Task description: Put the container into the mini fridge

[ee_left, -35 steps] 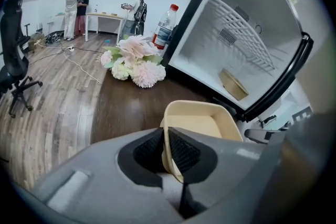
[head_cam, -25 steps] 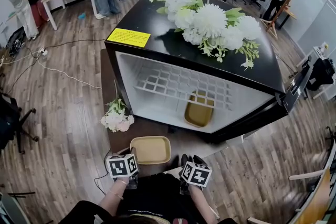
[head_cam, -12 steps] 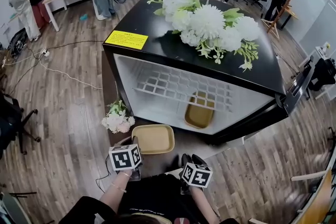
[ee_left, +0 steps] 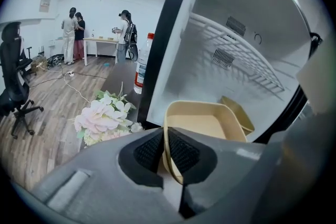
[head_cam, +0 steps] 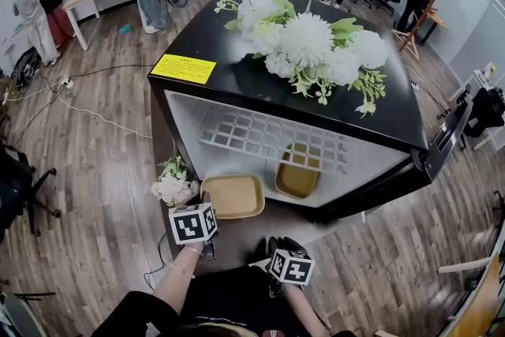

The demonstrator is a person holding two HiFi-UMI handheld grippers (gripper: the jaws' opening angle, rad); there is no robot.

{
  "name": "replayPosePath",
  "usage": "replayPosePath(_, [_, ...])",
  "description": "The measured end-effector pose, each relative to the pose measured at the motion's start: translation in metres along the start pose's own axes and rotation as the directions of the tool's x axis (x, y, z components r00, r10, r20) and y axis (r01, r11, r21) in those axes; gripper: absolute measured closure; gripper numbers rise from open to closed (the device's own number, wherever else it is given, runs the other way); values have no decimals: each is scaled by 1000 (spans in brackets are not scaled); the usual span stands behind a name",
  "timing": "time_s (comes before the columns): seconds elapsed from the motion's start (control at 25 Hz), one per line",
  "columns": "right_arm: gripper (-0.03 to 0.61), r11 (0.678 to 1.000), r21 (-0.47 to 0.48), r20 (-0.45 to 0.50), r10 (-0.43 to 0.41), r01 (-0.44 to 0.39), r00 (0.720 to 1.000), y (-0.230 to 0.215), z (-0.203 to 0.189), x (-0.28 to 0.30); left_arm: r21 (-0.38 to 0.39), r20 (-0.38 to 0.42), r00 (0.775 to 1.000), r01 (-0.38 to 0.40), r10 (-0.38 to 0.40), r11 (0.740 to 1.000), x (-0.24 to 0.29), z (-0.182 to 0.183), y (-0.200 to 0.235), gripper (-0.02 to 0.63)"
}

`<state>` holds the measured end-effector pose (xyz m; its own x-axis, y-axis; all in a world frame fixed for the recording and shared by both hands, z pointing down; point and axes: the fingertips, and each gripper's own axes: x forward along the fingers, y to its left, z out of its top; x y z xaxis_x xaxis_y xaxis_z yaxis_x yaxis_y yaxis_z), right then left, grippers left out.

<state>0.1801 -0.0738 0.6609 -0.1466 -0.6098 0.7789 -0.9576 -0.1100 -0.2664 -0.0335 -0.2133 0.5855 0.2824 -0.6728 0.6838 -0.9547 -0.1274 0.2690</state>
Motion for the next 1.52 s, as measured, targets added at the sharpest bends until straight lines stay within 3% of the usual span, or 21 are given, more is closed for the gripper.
replayPosePath(1.12, [433,998,55,-63,-25,28,998,-27,-11,5,-63,-20,998,-57,56,996,59,39,-18,589])
replayPosePath(1.52, [434,997,61,-57,-39,43,998,-34,-7,4,-21,-21,999,-51,50,998,73,49,-27,589])
